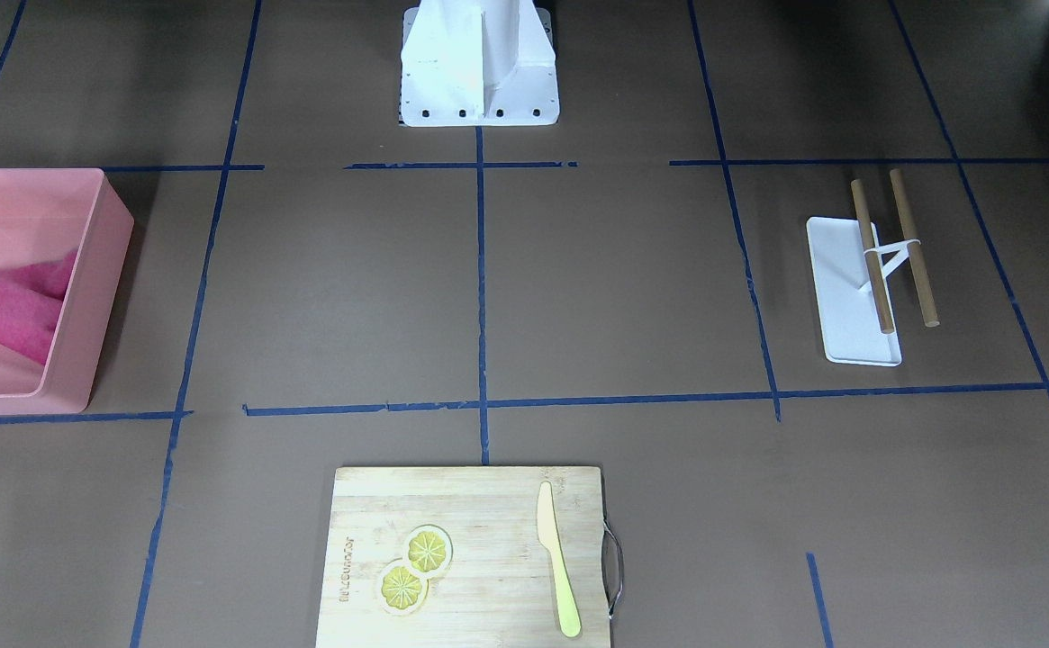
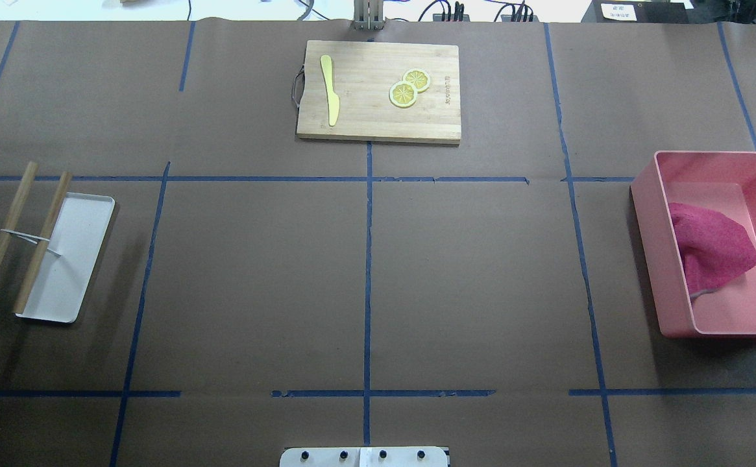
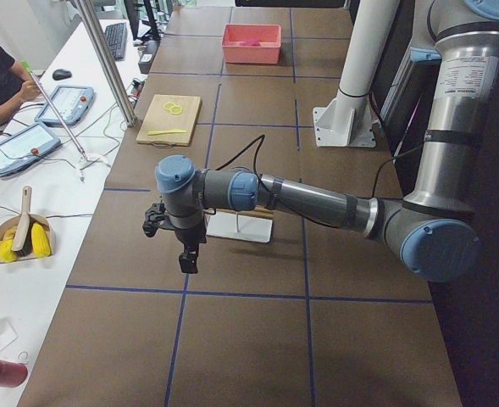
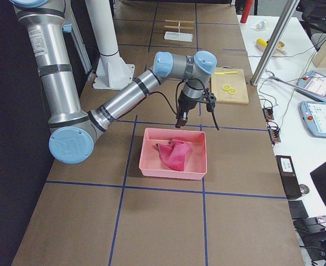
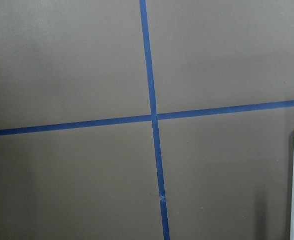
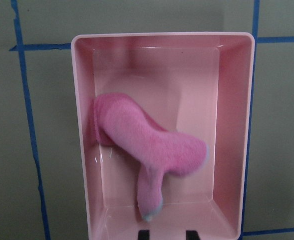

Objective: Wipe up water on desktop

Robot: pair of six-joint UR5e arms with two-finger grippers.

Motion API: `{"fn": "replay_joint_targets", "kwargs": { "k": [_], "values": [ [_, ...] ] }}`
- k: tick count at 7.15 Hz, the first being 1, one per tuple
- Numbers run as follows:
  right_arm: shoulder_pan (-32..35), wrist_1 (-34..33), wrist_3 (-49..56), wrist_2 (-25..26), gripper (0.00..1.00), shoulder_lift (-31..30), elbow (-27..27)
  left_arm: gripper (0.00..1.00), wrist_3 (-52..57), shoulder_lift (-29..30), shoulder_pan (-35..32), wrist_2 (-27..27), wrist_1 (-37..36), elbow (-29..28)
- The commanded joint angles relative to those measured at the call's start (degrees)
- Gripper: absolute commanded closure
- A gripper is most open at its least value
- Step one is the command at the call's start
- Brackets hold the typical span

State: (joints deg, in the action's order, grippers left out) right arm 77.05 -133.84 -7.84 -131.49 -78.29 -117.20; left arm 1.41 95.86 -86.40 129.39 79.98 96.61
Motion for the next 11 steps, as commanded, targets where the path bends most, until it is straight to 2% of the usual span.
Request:
{"fn": "replay_joint_targets", "kwargs": {
  "k": [1, 2, 3, 5, 6, 8, 11],
  "values": [
    [0.20, 6.27, 0.80, -0.17, 0.00, -0.89, 2.66, 0.00, 0.00, 0.03, 0.00, -0.01, 0.00, -0.54],
    [0.64, 11.71, 0.81, -0.69, 0.00, -1.42, 5.03, 0.00, 0.00, 0.12, -1.13, -0.01, -0.17, -0.89],
    [1.69, 17.77, 1.07, -3.66, 0.00, -3.43, 7.49, 0.00, 1.56, 0.12, -2.10, 0.08, -0.17, -2.03],
    [5.28, 33.05, 4.92, -4.57, 0.00, -9.06, 11.36, 0.00, 8.85, 0.03, -6.22, 0.95, -0.09, -8.25],
    [6.69, 35.21, 7.90, -4.31, 0.00, -11.51, 11.64, 0.00, 8.87, -0.92, -6.24, 4.70, 0.09, -9.06],
    [9.77, 35.41, 9.77, -4.57, 0.00, -12.67, 15.67, 0.00, 8.26, -2.95, -6.15, 5.17, 3.42, -9.51],
    [13.38, 35.49, 18.55, -5.70, 0.00, -12.86, 24.10, 0.00, 8.26, -3.31, -6.15, 6.14, 3.69, -9.77]
  ]
}}
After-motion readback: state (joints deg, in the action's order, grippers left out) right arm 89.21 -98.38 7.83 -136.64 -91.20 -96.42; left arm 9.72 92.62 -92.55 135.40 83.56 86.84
